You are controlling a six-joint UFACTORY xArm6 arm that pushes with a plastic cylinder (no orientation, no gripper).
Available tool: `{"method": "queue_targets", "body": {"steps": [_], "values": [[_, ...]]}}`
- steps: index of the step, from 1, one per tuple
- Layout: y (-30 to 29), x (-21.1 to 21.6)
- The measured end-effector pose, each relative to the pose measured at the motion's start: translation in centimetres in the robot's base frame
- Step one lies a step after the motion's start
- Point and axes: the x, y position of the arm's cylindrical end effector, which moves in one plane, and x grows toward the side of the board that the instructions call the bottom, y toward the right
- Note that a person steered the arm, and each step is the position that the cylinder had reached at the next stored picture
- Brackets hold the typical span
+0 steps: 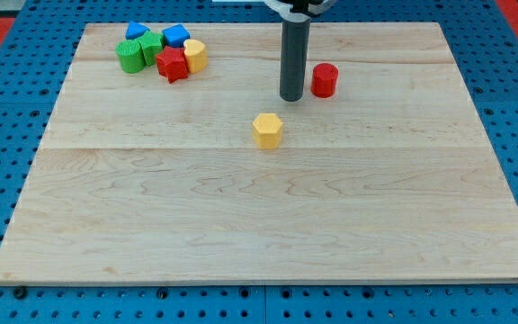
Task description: Place the yellow hexagon and the red circle in a diagonal line
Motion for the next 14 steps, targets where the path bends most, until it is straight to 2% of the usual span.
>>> {"method": "queue_targets", "body": {"steps": [1,2,3,4,6,7,8,9,10,11,12,13,14], "values": [[5.3,-0.4],[4.5,-2.9],[8.7,-8.0],[10.1,-10.8],[2.7,7.9],[-5.6,7.3],[-7.2,6.4],[-13.7,7.7],[-11.1,2.3],[0.4,-1.4],[-2.5,0.5],[5.3,3.5],[13.2,-3.1]]}}
